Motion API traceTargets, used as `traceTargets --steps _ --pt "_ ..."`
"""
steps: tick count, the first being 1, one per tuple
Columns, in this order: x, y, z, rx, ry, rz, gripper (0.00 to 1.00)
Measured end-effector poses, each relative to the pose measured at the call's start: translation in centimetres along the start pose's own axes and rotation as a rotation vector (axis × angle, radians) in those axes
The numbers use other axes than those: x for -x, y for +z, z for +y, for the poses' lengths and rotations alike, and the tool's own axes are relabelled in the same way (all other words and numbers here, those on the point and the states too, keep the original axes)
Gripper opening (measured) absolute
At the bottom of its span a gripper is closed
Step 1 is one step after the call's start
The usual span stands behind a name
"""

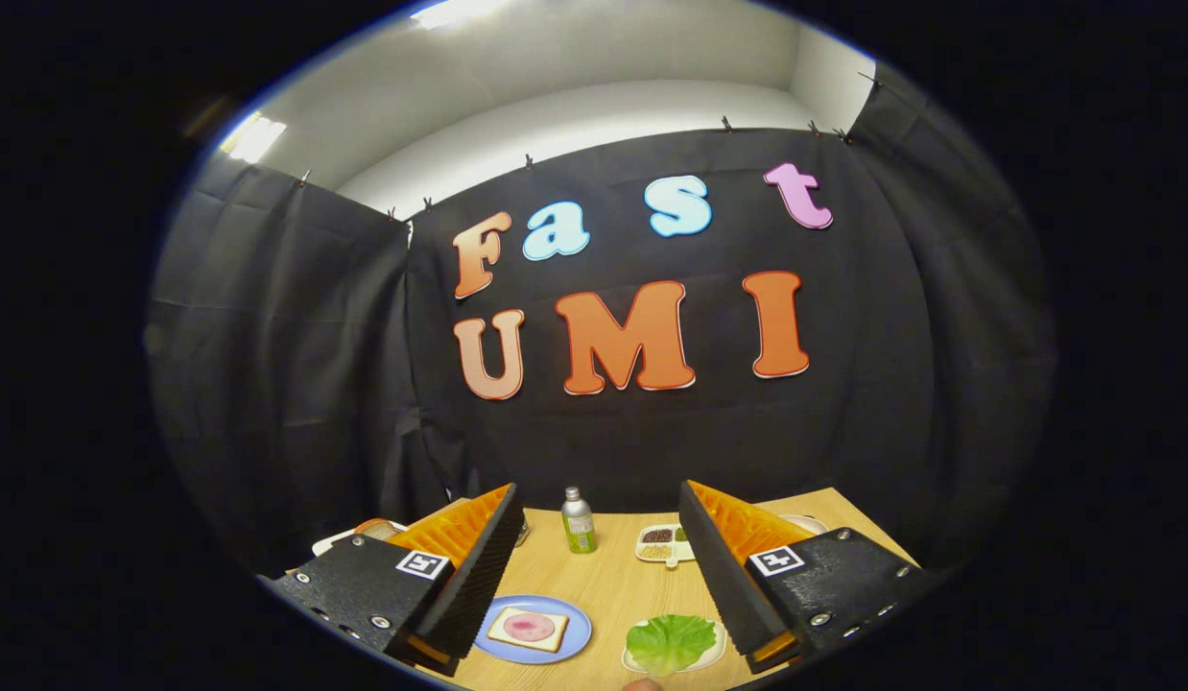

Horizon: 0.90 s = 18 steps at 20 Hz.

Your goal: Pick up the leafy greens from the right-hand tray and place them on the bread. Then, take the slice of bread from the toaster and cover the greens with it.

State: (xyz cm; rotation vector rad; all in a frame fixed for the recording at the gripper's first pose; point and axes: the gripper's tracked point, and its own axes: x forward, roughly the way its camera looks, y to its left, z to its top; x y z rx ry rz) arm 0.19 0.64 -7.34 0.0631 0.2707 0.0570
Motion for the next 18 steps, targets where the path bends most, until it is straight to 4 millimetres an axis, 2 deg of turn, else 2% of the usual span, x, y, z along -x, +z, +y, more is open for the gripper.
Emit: traceTargets --steps 5,9,12,18 --pt "-1.0 -3.8 -0.8 -0.023 0.016 0.167 0.98" --pt "-2.2 -7.5 -2.9 0.01 -0.055 0.3 0.97" --pt "-2.6 -10.6 -2.9 0.018 -0.046 0.403 0.97" --pt "-3.5 -15.4 -2.8 0.01 -0.02 0.564 0.97"
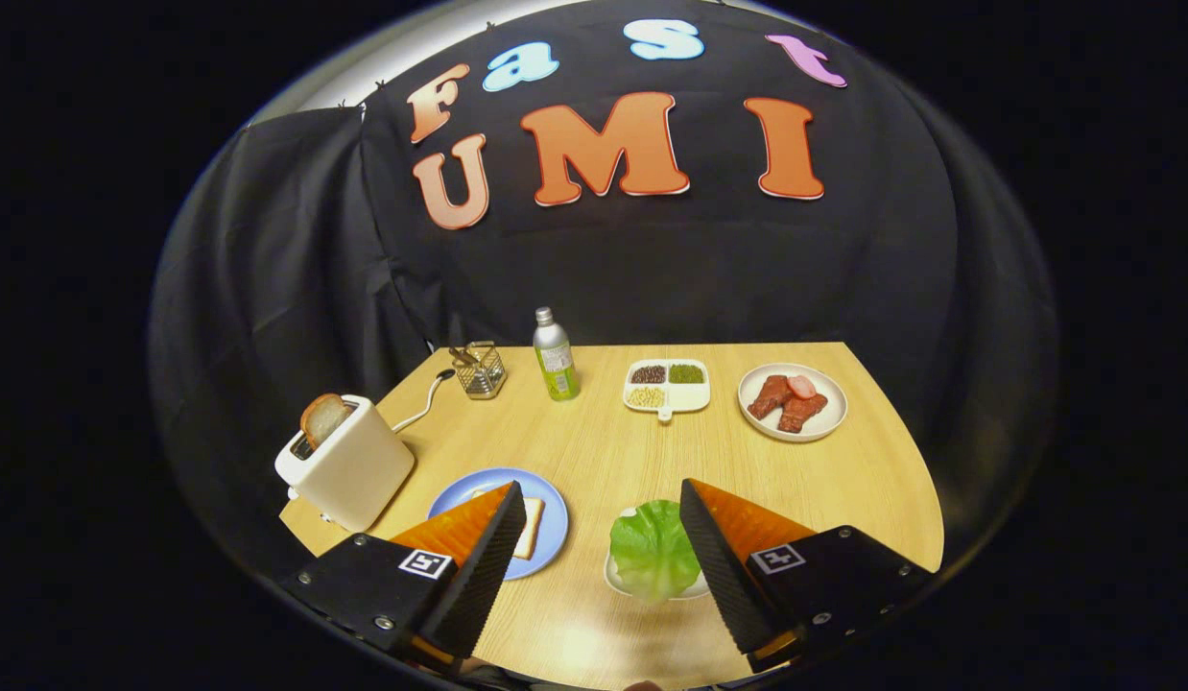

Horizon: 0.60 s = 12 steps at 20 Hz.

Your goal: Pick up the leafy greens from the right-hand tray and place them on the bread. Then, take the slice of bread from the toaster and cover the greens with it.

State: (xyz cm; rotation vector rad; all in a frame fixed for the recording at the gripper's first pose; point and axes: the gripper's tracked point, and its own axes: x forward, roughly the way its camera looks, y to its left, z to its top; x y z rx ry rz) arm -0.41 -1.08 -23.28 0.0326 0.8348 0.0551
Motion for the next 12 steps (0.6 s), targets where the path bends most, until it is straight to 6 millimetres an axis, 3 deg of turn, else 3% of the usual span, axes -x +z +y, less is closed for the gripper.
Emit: traceTargets --steps 7,12 --pt "-3.7 -5.1 -0.4 -0.049 0.031 0.213 0.96" --pt "-6.9 -8.3 -2.2 -0.085 -0.005 0.346 0.96"
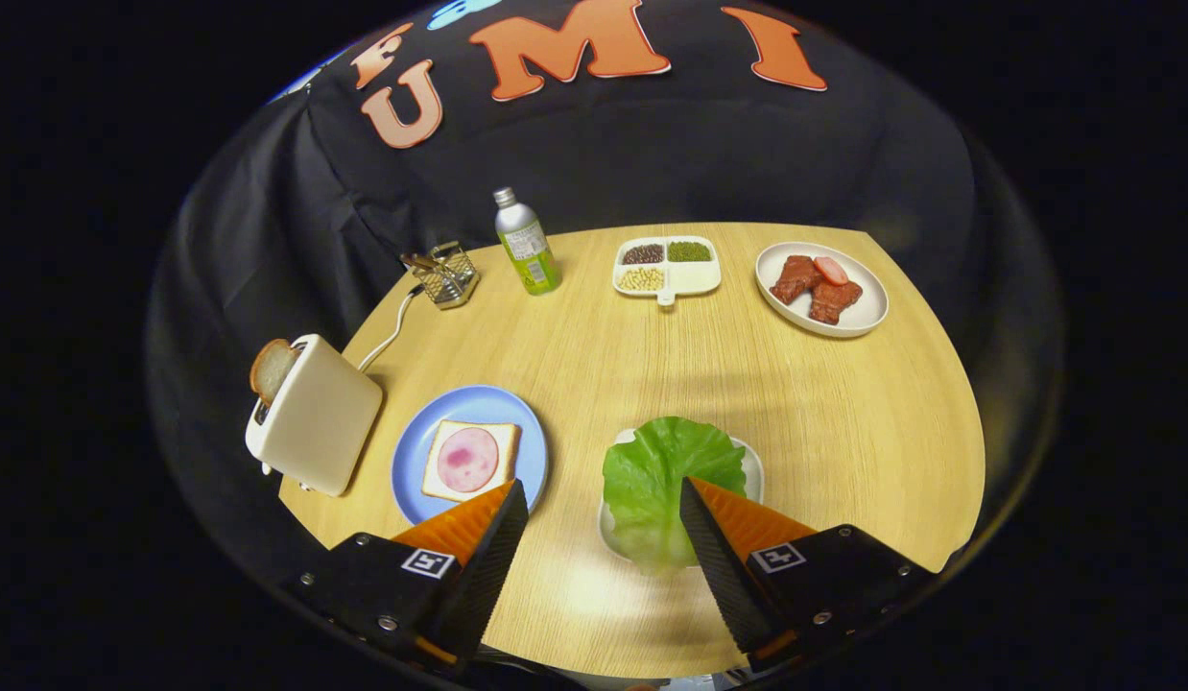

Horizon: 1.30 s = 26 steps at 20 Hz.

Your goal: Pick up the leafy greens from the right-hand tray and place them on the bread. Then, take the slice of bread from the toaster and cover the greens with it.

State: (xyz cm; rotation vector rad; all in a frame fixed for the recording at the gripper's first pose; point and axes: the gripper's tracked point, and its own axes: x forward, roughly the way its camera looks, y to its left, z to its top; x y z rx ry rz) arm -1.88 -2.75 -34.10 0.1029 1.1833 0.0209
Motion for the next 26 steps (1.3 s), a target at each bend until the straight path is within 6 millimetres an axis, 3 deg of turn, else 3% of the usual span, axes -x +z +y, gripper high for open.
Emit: traceTargets --steps 9,14,20,24,25,26 --pt "-6.1 -3.6 -3.8 -0.043 -0.084 0.171 0.95" --pt "-7.8 -4.6 -5.1 -0.02 -0.14 0.21 0.92" --pt "-8.1 -4.7 -5.6 0.028 -0.219 0.212 0.88" --pt "-8.1 -4.5 -5.3 0.03 -0.216 0.193 0.73" --pt "-8.1 -4.7 -5.3 0.04 -0.208 0.193 0.59" --pt "-8.0 -4.6 -5.5 0.057 -0.2 0.194 0.53"
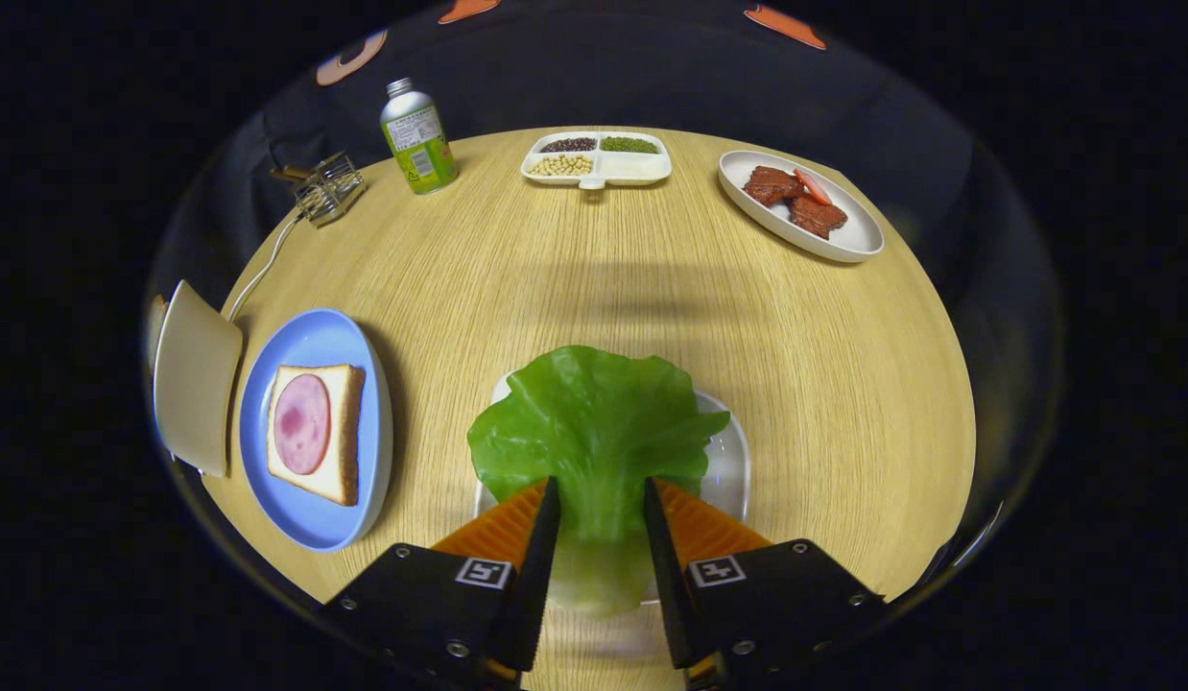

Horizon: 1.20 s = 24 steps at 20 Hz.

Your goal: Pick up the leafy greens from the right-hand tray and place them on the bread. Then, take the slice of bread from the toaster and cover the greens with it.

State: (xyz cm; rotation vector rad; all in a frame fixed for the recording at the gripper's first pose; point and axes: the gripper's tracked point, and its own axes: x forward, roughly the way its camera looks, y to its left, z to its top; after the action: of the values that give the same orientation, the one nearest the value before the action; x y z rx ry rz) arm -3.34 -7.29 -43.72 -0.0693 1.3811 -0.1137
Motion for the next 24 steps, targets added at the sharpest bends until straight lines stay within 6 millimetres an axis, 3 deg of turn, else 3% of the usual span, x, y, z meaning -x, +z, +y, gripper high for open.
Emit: traceTargets --steps 3,5,7,16,20,24 --pt "0.1 0.0 -0.6 -0.023 0.014 0.004 0.27" --pt "0.2 0.0 -0.4 -0.055 0.046 0.009 0.16" --pt "0.7 0.3 -0.1 -0.081 0.07 -0.002 0.12" --pt "5.2 2.8 2.9 -0.095 0.179 -0.093 0.09" --pt "7.4 3.4 6.0 -0.069 0.236 -0.127 0.09" --pt "8.7 4.0 10.4 -0.057 0.326 -0.144 0.09"
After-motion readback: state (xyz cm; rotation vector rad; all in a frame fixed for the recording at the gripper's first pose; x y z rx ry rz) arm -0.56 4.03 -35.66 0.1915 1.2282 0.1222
